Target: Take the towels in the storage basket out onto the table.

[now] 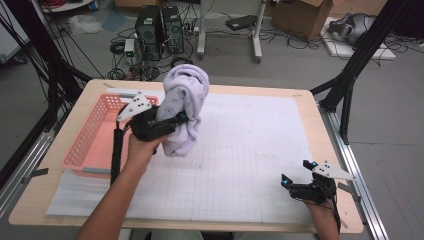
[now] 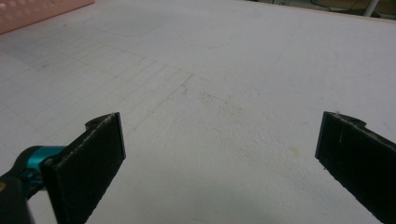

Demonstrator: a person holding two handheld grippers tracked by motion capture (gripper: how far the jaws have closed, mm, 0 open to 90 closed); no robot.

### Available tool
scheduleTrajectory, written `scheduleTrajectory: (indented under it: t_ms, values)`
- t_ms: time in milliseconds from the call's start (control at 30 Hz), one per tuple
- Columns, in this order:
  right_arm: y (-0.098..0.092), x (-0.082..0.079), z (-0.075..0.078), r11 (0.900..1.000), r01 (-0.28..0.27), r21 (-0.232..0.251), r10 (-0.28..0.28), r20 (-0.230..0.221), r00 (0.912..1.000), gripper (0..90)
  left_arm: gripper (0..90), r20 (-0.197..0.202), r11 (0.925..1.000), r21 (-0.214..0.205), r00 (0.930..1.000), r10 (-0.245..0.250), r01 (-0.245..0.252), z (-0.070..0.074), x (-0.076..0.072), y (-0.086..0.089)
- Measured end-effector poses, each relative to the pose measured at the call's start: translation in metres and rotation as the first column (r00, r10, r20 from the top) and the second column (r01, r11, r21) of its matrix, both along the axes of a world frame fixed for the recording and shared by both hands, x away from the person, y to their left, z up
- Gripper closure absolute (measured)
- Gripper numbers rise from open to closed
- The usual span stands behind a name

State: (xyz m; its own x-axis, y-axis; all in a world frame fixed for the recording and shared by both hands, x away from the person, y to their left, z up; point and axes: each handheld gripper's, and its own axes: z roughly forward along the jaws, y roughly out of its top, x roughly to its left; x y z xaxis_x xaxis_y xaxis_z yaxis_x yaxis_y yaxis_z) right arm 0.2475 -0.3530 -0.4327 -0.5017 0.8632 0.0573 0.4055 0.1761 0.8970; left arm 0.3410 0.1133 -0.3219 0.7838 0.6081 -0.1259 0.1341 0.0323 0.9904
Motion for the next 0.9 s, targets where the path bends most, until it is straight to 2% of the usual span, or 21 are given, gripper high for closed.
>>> scheduleTrajectory:
  t_ms: [67, 167, 233, 333, 433, 467, 567, 667, 767, 800, 867, 900]
  values:
    - [0.0, 0.0, 0.0, 1.0, 0.001, 0.002, -0.001, -0.004, 1.0, 0.2, 53.8, -0.009, 0.9993, 0.033, 0.9998, -0.019, 0.02, -0.006, 0.001, -0.013]
    - [-0.001, 0.0, 0.0, 1.0, 0.0, -0.001, 0.0, -0.002, 1.0, 0.3, 53.8, -0.026, 0.9979, 0.047, 0.9987, -0.043, 0.044, -0.016, 0.003, -0.033]
    - [-0.001, 0.001, -0.001, 1.0, 0.0, -0.002, 0.0, -0.005, 1.0, 0.2, 53.7, -0.046, 0.9972, 0.053, 0.9977, -0.05, 0.052, -0.024, 0.007, -0.045]
    - [-0.002, 0.001, -0.001, 1.0, -0.001, -0.006, 0.001, -0.005, 1.0, 0.2, 53.8, -0.068, 0.9942, 0.091, 0.9964, -0.051, 0.057, -0.038, 0.014, -0.065]
    - [-0.002, 0.001, -0.002, 1.0, -0.003, -0.009, 0.003, -0.005, 1.0, 0.2, 53.8, -0.113, 0.9903, 0.127, 0.9927, -0.041, 0.056, -0.054, 0.023, -0.082]
    - [-0.003, 0.002, -0.002, 1.0, -0.002, -0.003, 0.002, -0.012, 0.9999, 0.2, 53.7, -0.139, 0.9891, 0.137, 0.9896, -0.036, 0.055, -0.064, 0.03, -0.091]
    - [-0.004, 0.002, -0.003, 0.9999, -0.001, -0.01, 0.001, -0.015, 0.9999, 0.3, 53.4, -0.152, 0.9872, 0.151, 0.988, -0.028, 0.051, -0.072, 0.034, -0.097]
    - [-0.005, 0.002, -0.003, 1.0, 0.005, -0.005, -0.005, -0.021, 0.9998, 0.2, 52.0, -0.188, 0.9848, 0.167, 0.9821, -0.017, 0.049, -0.084, 0.041, -0.101]
    - [-0.006, 0.003, -0.003, 1.0, 0.004, -0.003, -0.004, -0.023, 0.9997, 0.3, 49.6, -0.223, 0.9782, 0.201, 0.9747, -0.005, 0.051, -0.095, 0.047, -0.105]
    - [-0.005, 0.003, -0.004, 1.0, 0.009, 0.001, -0.009, -0.029, 0.9995, 0.2, 48.7, -0.236, 0.9721, 0.228, 0.9717, -0.002, 0.057, -0.1, 0.048, -0.107]
    - [-0.004, 0.003, -0.004, 1.0, 0.007, 0.001, -0.007, -0.031, 0.9995, 0.3, 43.8, -0.242, 0.9695, 0.238, 0.9703, 0.001, 0.059, -0.101, 0.049, -0.107]
    - [-0.003, 0.002, -0.003, 1.0, 0.004, -0.002, -0.004, -0.029, 0.9996, 0.2, 39.0, -0.253, 0.9715, 0.23, 0.9675, 0.004, 0.056, -0.101, 0.049, -0.107]
